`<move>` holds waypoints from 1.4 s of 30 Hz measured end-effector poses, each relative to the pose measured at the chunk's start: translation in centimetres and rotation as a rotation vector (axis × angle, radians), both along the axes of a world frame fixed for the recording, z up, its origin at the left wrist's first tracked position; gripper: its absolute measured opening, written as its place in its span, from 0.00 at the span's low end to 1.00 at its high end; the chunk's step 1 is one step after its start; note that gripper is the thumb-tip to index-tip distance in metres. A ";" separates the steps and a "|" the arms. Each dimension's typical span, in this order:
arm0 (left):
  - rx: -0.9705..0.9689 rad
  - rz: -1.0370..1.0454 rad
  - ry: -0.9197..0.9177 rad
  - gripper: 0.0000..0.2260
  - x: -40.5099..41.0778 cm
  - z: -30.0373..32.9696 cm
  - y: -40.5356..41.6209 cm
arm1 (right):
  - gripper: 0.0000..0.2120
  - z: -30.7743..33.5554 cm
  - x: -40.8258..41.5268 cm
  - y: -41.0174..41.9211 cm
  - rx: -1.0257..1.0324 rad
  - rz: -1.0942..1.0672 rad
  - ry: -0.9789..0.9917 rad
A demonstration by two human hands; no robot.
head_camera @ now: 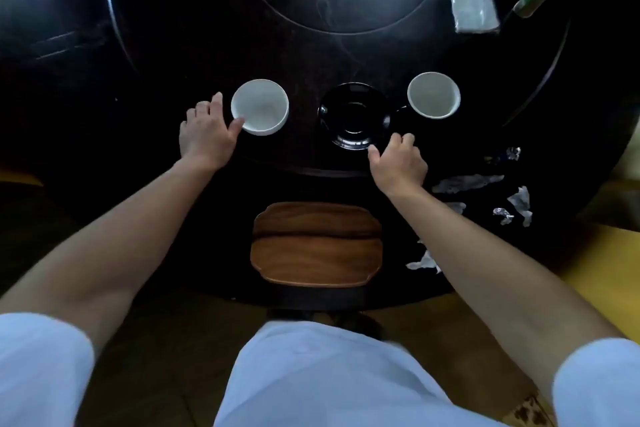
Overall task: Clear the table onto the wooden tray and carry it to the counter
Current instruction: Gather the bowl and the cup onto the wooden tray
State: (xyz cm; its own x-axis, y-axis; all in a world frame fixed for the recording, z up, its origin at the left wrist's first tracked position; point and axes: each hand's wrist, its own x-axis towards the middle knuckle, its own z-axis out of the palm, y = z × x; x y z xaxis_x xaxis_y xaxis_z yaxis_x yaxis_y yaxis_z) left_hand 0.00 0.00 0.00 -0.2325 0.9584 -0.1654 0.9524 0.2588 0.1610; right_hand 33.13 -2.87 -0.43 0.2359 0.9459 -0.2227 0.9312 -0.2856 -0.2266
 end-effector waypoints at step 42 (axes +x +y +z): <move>-0.108 0.417 -0.791 0.20 2.7 -4.5 -20.2 | 0.17 -4.9 3.0 -16.0 -0.191 -0.648 1.042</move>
